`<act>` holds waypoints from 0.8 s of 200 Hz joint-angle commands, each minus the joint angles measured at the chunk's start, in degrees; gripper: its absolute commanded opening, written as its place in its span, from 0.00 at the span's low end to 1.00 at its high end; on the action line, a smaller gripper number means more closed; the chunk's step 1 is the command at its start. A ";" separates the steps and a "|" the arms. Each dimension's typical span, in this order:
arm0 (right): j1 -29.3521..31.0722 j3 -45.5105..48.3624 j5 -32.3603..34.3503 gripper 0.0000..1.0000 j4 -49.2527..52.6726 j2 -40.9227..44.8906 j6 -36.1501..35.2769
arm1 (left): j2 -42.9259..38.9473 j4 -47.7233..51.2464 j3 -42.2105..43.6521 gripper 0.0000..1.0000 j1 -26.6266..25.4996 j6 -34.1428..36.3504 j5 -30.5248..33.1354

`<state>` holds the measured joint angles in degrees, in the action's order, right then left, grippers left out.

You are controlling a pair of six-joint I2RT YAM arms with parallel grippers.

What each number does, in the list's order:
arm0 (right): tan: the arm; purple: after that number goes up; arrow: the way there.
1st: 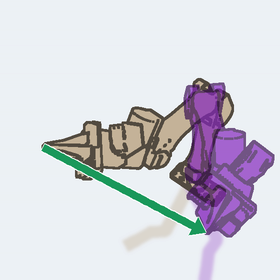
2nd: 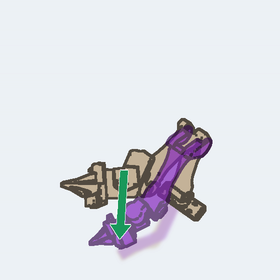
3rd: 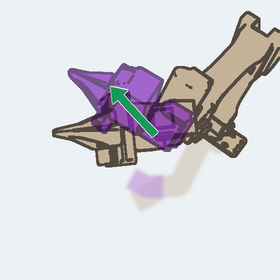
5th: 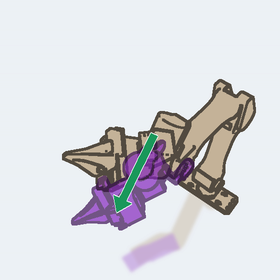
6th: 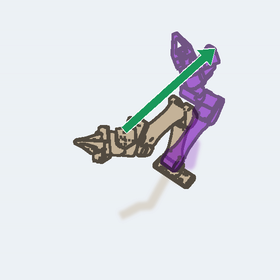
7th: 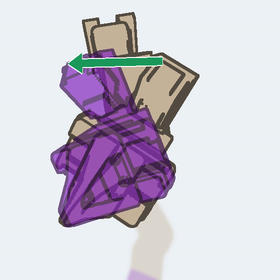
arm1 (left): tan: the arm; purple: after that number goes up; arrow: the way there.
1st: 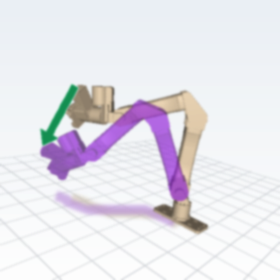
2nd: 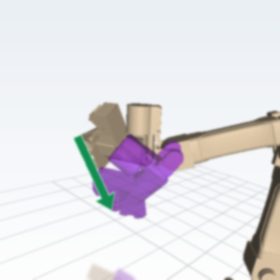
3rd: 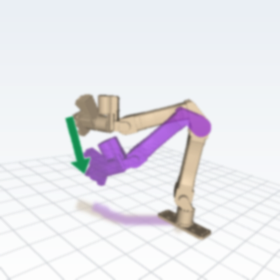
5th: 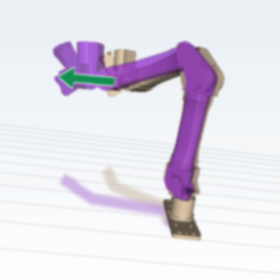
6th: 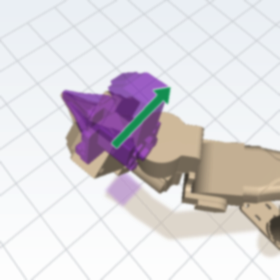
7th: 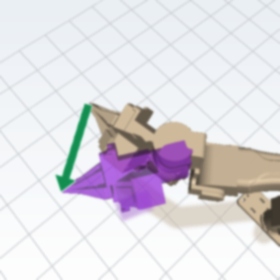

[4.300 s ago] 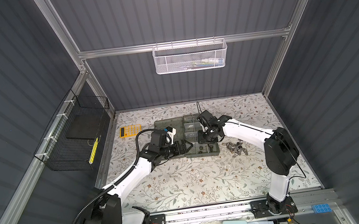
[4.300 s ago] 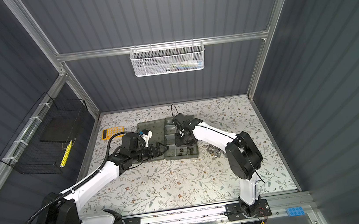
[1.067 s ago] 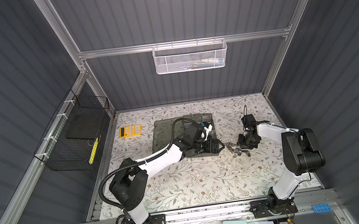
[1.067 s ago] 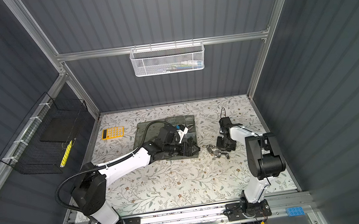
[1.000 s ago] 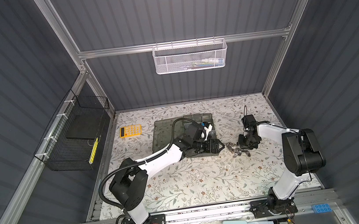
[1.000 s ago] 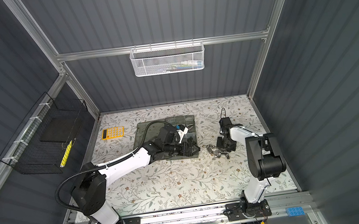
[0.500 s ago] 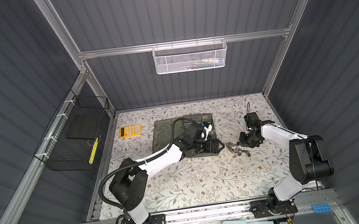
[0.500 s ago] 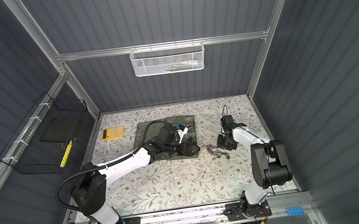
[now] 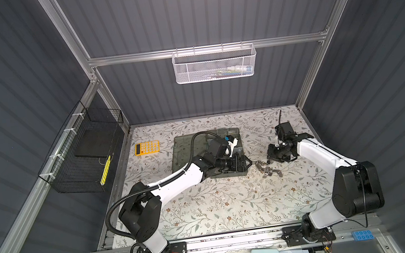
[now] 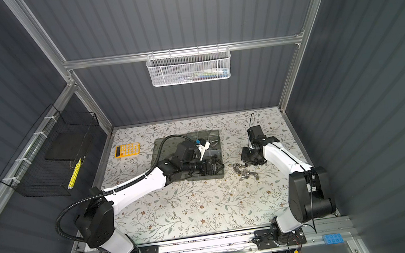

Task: Sort the screws and nuts into containers
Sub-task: 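Carry the black hex nut over the organizer compartment with the right gripper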

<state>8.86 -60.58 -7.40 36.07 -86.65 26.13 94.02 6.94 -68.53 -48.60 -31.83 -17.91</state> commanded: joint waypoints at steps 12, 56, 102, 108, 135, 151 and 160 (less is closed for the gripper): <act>3.21 -3.65 -0.02 0.26 2.39 0.76 1.87 | -3.92 1.41 2.04 1.00 1.64 1.27 0.39; 9.07 -8.86 1.32 0.26 3.60 -1.94 3.63 | -8.49 0.71 6.20 1.00 5.41 -0.08 -0.55; 15.67 -15.26 1.45 0.26 3.58 -7.82 5.72 | -13.94 0.76 11.87 1.00 9.96 -1.30 -3.61; 16.51 -16.21 1.42 0.26 3.57 -8.80 5.97 | -14.61 1.11 12.35 1.00 10.25 -1.25 -3.53; 19.74 -20.22 1.34 0.26 3.74 -13.20 6.63 | -16.95 1.51 14.79 1.00 11.36 -1.34 -3.36; 21.62 -22.44 1.16 0.26 3.73 -15.81 7.00 | -17.97 1.28 16.29 1.00 11.92 -1.72 -3.54; 22.56 -23.65 1.01 0.26 3.72 -17.39 7.18 | -18.49 1.23 16.97 1.00 12.21 -1.99 -3.57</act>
<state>29.26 -80.86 -6.44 38.63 -100.99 32.01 77.49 7.77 -53.54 -37.12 -32.84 -20.25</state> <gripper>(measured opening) 0.264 0.997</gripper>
